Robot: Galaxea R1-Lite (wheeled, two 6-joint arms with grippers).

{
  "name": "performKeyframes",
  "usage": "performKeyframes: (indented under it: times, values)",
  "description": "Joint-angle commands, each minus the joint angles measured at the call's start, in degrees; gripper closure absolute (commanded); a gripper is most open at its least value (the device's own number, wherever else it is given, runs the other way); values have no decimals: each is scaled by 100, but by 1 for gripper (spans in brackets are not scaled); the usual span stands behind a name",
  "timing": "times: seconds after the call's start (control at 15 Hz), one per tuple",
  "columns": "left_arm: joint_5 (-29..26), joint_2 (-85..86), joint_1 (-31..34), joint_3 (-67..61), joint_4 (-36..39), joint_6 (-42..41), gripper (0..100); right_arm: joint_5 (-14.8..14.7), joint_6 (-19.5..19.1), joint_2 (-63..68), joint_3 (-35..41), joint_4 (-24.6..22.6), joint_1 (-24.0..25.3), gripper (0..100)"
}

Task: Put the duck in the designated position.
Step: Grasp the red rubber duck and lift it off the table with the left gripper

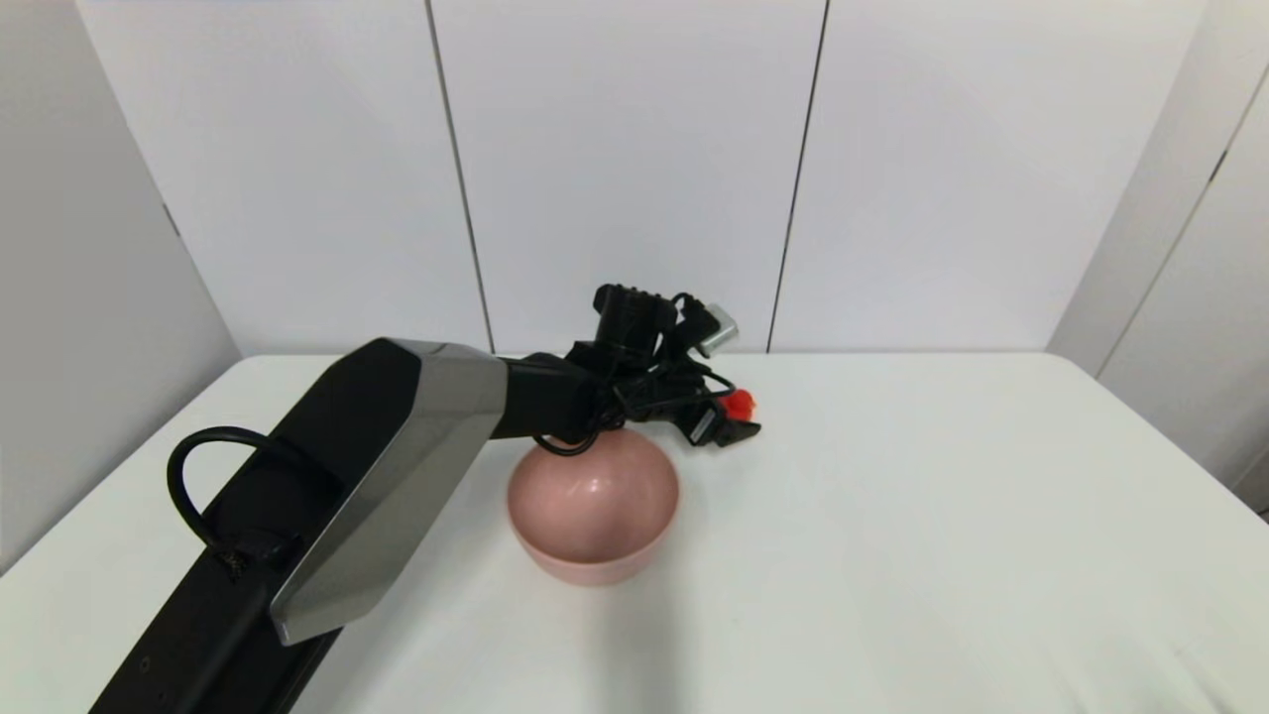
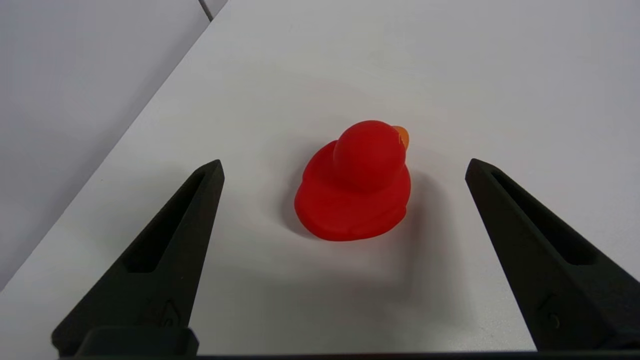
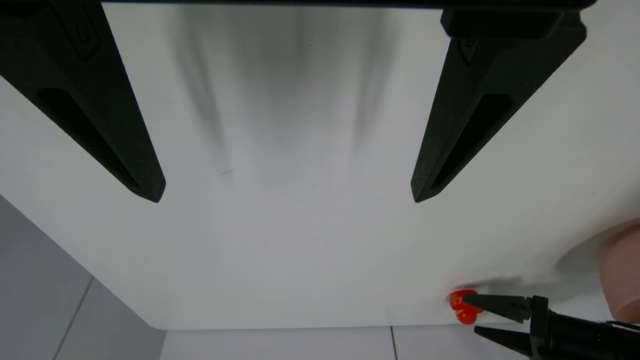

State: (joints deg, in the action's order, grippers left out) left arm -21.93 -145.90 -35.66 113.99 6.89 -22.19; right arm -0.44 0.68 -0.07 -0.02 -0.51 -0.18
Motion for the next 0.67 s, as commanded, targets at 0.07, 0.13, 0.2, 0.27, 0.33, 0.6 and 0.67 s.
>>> performKeyframes:
  times: [0.07, 0.13, 0.2, 0.27, 0.33, 0.6, 0.67]
  values:
    - [-74, -35, -20, 0, 14, -14, 0, 0, -7, 7, -6, -2, 1, 0]
    - [-92, -35, -29, 0, 14, -5, 0, 0, -7, 7, -6, -2, 1, 0]
    - [-92, -44, -38, 0, 14, -14, 0, 0, 2, 7, 2, -2, 1, 0]
    - [-92, -53, -38, 0, 14, -5, 0, 0, 2, 7, 2, -2, 1, 0]
    - [-101, -70, -38, 26, 14, -5, 0, 0, 2, 7, 2, -2, 1, 0]
    - [-110, -79, -38, 35, 23, 4, 0, 0, 2, 7, 2, -2, 1, 0]
    - [-171, -79, -38, 35, 14, 4, 0, 0, 2, 7, -6, -2, 1, 0]
